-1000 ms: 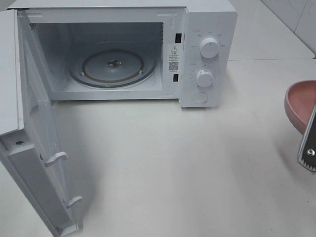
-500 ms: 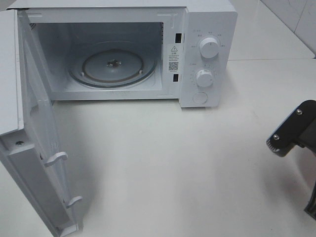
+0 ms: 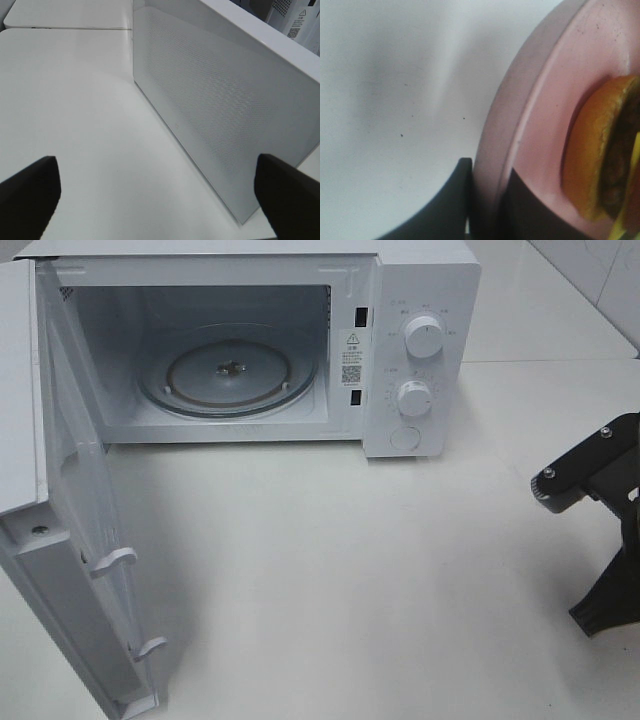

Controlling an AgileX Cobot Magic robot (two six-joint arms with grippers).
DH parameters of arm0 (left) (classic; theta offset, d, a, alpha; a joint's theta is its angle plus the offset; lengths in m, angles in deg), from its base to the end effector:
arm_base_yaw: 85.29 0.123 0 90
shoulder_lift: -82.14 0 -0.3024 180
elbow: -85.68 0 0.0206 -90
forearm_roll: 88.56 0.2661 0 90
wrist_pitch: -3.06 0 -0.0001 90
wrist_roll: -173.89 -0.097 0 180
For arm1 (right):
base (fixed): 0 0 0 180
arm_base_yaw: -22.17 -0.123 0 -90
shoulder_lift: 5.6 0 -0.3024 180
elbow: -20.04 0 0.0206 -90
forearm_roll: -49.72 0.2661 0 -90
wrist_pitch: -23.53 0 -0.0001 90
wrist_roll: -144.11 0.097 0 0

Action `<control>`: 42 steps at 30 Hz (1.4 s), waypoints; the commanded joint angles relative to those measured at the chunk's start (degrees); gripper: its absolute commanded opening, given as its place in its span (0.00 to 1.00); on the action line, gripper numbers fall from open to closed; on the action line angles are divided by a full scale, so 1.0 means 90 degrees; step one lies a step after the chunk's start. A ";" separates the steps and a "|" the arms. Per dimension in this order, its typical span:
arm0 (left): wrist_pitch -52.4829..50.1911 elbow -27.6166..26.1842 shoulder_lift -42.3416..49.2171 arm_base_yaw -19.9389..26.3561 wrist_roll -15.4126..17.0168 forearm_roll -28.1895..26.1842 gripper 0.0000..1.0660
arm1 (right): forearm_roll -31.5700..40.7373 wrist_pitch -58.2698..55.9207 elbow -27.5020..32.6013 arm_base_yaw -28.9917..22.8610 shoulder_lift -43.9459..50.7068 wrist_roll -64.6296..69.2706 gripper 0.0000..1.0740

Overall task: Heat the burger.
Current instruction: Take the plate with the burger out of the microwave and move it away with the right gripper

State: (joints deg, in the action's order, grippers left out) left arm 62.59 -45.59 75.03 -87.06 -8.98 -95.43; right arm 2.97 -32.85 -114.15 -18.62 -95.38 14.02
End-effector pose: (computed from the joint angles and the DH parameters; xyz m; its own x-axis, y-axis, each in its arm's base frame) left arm -0.0045 -0.0099 0.2857 -0.4267 0.0023 -0.9044 0.1193 0.9914 -0.0538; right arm 0.1882 0.0846 0.1727 -0.8904 -0.4190 -0.1778 -0.2490 0.7755 -0.5802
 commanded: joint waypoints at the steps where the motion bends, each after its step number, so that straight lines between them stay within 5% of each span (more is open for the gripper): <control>1: -0.0013 0.0013 0.0134 0.0025 0.0019 -0.0019 0.92 | -0.0458 -0.0376 -0.0038 0.0025 -0.0178 0.0401 0.00; 42: -0.0013 0.0013 0.0134 0.0025 0.0019 -0.0019 0.92 | -0.1732 0.1089 -0.0038 0.0694 -0.2336 0.1814 0.01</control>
State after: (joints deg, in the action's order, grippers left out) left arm 62.59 -45.59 75.03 -87.06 -8.98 -95.38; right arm -9.87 -19.85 -114.44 -12.61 -116.30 30.06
